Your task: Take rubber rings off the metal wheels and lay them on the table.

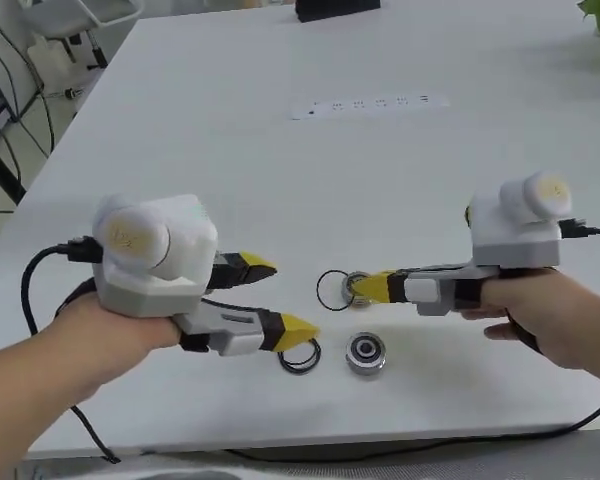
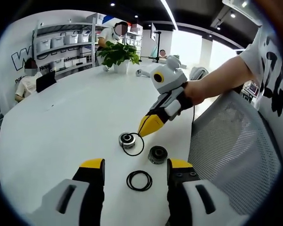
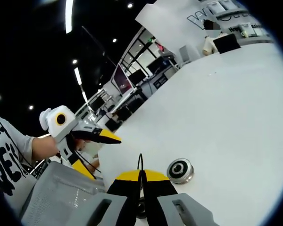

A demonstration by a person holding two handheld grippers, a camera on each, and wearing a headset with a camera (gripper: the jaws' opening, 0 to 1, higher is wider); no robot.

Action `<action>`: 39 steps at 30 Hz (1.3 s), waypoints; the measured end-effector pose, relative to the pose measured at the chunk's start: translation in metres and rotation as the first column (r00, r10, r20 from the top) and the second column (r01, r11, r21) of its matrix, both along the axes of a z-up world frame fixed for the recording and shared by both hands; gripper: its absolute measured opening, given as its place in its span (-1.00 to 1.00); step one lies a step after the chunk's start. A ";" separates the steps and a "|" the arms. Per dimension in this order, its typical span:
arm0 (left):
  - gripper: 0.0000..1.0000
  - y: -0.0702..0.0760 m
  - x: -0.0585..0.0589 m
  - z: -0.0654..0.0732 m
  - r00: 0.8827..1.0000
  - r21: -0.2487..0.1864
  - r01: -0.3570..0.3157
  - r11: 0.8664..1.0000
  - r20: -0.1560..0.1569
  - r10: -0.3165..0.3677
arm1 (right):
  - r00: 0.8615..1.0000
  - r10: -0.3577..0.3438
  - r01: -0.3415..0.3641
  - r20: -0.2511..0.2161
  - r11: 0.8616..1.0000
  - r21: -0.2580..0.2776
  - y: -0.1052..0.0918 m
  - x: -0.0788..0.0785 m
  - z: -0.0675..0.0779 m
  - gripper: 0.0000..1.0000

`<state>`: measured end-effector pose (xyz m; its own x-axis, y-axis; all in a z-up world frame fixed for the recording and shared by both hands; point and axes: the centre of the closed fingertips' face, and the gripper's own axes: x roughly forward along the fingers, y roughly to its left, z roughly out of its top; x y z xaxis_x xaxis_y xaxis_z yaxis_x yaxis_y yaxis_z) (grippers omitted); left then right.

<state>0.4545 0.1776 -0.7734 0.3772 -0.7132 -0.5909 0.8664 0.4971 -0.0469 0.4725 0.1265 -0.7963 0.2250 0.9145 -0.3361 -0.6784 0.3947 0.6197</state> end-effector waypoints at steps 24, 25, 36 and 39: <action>0.22 0.030 -0.023 -0.001 0.999 -0.008 -0.038 0.999 -0.014 0.038 | 0.989 0.140 -0.143 -0.054 0.988 -0.052 0.033 -0.033 -0.016 -1.00; 0.22 0.032 -0.024 -0.002 0.999 -0.004 -0.039 0.999 -0.014 0.039 | 0.988 0.146 -0.149 -0.055 0.987 -0.055 0.035 -0.034 -0.016 -1.00; 0.25 0.045 -0.028 -0.005 0.999 0.024 -0.048 0.999 -0.014 0.048 | 0.979 0.198 -0.202 -0.047 0.972 -0.123 0.044 -0.037 -0.032 -1.00; 0.25 0.046 -0.027 -0.004 0.998 0.022 -0.054 0.998 -0.014 0.054 | 0.981 0.190 -0.195 -0.043 0.971 -0.136 0.043 -0.035 -0.034 -1.00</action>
